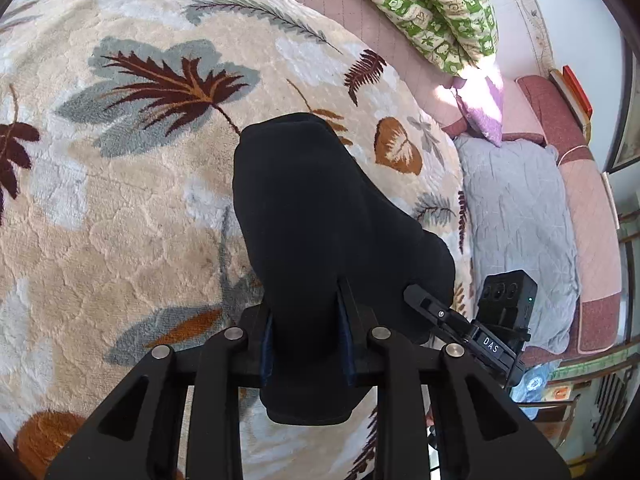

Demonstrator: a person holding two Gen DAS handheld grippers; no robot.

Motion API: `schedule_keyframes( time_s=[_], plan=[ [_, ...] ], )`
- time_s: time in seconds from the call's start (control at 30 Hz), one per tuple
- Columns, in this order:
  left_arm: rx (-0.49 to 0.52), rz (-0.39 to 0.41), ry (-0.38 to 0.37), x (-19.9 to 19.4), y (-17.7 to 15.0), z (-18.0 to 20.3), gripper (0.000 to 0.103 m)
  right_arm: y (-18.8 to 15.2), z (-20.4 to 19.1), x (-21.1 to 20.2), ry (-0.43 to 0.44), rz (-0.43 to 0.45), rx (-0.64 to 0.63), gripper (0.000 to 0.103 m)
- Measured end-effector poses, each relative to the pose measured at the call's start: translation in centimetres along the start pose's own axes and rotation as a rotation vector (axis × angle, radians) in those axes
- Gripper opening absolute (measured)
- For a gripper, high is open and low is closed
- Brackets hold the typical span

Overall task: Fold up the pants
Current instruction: 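Lower the folded bundle onto the bed with both grippers, then open both grippers and pull them back from the folded pants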

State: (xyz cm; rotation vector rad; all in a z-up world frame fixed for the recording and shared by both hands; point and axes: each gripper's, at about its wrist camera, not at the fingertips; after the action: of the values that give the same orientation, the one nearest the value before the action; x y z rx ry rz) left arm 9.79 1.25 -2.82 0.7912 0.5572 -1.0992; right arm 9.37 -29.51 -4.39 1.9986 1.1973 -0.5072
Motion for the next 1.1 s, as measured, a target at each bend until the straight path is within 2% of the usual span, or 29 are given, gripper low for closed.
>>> schedule_keyframes(
  time_s=[0.07,0.13,0.17,0.2,0.27,0.33,0.53,0.63,0.73,0.83,0.9,1.0,1.03,1.1],
  plan=[
    [0.003,0.001,0.013,0.5,0.1,0.1,0.023,-0.7,1.2,0.9,0.059,-0.036,0.041,0.062],
    [0.006,0.013,0.031,0.4,0.2,0.0,0.023,-1.0,1.2,1.5,0.127,-0.021,0.029,0.060],
    [0.007,0.020,0.039,0.2,0.2,0.1,0.023,-1.1,0.8,1.8,0.145,-0.022,0.007,0.047],
    [0.007,0.027,0.038,-0.1,0.2,0.1,0.023,-1.1,0.4,2.2,0.131,-0.024,-0.005,0.043],
    [0.009,0.041,0.032,-0.9,0.3,0.0,0.023,-1.0,0.1,2.2,0.159,-0.003,0.027,0.033],
    [0.019,0.058,0.035,-1.8,0.5,0.1,0.023,-0.8,-0.2,1.6,0.184,0.027,0.065,0.030],
    [0.046,0.162,0.052,-7.9,2.1,-1.6,0.023,0.1,-4.9,1.4,0.265,0.047,0.074,0.029],
    [0.048,0.172,0.091,-10.3,2.3,-4.0,0.023,0.3,-7.5,3.0,0.312,0.032,0.099,0.029],
    [0.052,0.146,0.150,-10.7,1.7,-6.7,0.023,-0.7,-10.3,5.6,0.327,-0.013,0.084,0.029],
    [0.035,0.097,0.198,-9.6,0.8,-9.6,0.024,-2.9,-12.0,7.7,0.301,-0.042,0.055,0.029],
    [0.027,0.076,0.221,-8.6,0.3,-10.6,0.026,-4.2,-12.7,8.6,0.231,-0.035,0.000,0.029],
    [0.047,0.108,0.265,-9.0,-0.3,-10.5,0.039,-5.6,-13.2,9.4,0.092,-0.030,-0.086,0.037],
    [0.059,0.122,0.282,-9.4,-0.4,-10.3,0.041,-5.7,-13.1,9.2,0.068,-0.022,-0.094,0.044],
    [0.071,0.146,0.303,-10.3,-0.7,-9.9,0.041,-5.5,-12.6,8.0,0.050,0.002,-0.091,0.047]
  ],
)
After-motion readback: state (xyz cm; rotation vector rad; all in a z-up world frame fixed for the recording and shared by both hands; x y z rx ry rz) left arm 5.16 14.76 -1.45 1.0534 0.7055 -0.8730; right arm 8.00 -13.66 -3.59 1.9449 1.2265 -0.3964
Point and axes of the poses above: each gripper's, at about its wrist camera, not at the fingertips, and x roughly the way its jaws point, z to its right, y to its top, and after that the axes turned 5 degrees about z, right-handed
